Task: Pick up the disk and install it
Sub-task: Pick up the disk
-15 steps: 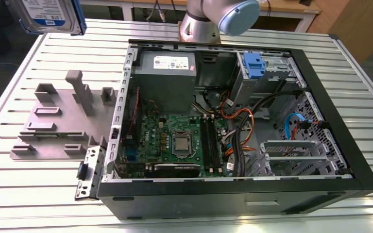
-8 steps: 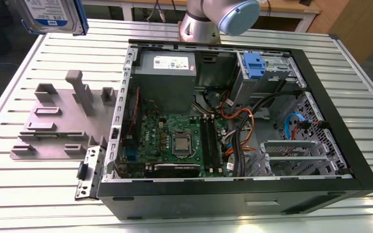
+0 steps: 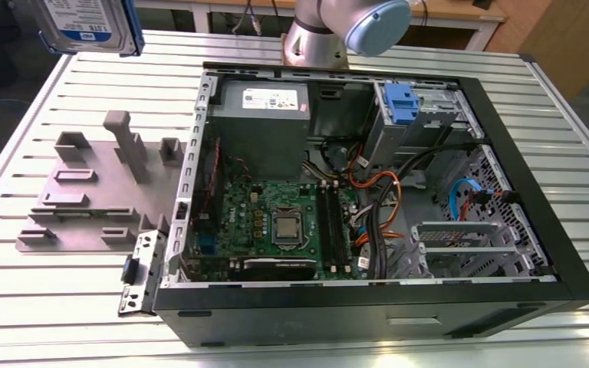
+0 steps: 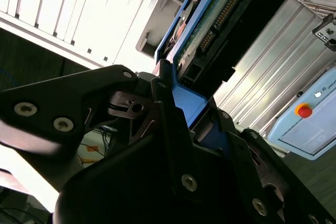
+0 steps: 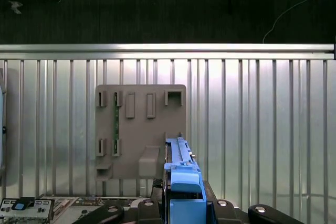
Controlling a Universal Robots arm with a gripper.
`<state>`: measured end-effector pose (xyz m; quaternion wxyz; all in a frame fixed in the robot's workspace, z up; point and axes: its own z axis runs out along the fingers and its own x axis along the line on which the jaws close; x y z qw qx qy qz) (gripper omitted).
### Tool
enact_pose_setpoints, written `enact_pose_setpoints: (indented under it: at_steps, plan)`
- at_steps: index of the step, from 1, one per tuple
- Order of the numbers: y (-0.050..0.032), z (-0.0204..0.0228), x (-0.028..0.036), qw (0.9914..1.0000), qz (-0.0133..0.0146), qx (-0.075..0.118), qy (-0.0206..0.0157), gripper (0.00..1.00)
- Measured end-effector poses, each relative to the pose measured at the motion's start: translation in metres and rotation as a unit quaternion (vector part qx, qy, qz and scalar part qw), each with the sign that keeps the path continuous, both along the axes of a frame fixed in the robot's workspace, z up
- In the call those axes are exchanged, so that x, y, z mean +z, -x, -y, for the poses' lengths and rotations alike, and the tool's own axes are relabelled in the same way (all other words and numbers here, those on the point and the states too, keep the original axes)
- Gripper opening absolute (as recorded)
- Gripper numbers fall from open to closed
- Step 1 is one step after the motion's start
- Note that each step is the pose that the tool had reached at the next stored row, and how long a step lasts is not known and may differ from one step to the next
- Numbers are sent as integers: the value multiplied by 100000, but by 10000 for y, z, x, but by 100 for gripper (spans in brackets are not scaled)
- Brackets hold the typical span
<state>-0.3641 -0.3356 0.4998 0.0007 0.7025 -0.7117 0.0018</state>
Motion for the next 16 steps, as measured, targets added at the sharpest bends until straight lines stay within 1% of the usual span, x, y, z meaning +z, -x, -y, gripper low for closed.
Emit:
enact_pose_setpoints:
  at_steps: [11, 16]
  plan:
    - [-85, 0, 0, 100000, -2, 3, 3, 36]
    - [-89, 0, 0, 100000, 0, 1, 2, 36]
